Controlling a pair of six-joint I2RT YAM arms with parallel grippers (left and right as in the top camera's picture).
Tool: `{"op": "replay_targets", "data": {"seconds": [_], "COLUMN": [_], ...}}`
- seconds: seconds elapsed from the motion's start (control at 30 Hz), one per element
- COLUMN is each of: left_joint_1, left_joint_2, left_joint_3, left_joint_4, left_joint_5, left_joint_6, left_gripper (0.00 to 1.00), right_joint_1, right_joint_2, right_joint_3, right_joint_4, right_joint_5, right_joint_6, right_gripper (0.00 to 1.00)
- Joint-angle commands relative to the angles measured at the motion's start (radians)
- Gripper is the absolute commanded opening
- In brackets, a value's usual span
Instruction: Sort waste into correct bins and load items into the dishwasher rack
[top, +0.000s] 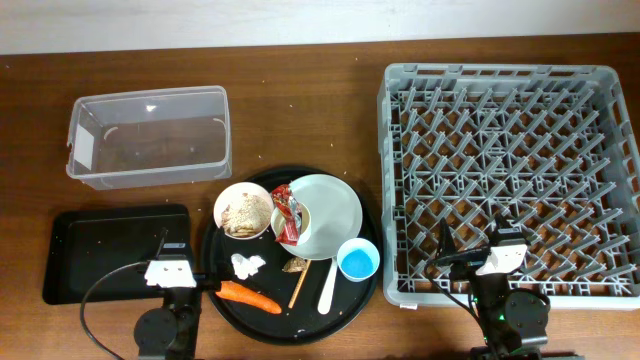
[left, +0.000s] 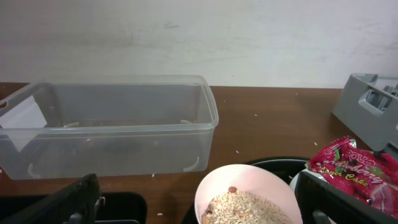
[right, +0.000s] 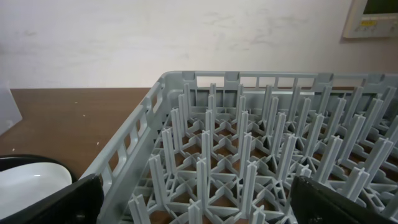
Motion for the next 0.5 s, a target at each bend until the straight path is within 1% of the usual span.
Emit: {"op": "replay_targets", "data": {"seconds": [0.0,0.1,0.17,0.27,0.33,0.47], "left_joint_1": [-0.004,-0.004,-0.004,-0.004,-0.004,-0.004], "left_joint_2": [-0.006,-0.006,-0.006,-0.005,-0.001,0.036], "left_joint_3": [-0.004,-0.004,-0.004,-0.004,0.002,0.077], "left_joint_4": [-0.004,-0.004,-0.004,-0.005,-0.011,-0.106], "left_joint_5": [0.000,0.000,0.000,0.005,0.036,0.050], "left_joint_6": [-0.003,-0.003,-0.003,-0.004,-0.003,-0.004], "left_gripper": [0.99,0.99,1.00,0.99,0.99,0.99], "right_joint_1": [0.004,0.004,0.004,0.004,0.004,0.004], "right_joint_2": [-0.007,-0.007,-0.007,-0.006,-0.006,0.001], "right_joint_3": [-0.009,-0.009,-0.009,-0.005,0.019,0.121], "right_joint_4": [0.004,0.008,0.008,0.004,-0.032,-0.182], "right_joint_5": [-0.011,-0.069,-0.074,-0.074,-0.074,-0.074], "right_joint_6": [-0.006,0.013,0.066,0.106,0.142,0.160], "right_gripper": [0.98,0.98,0.98,0.98,0.98,0.98]}}
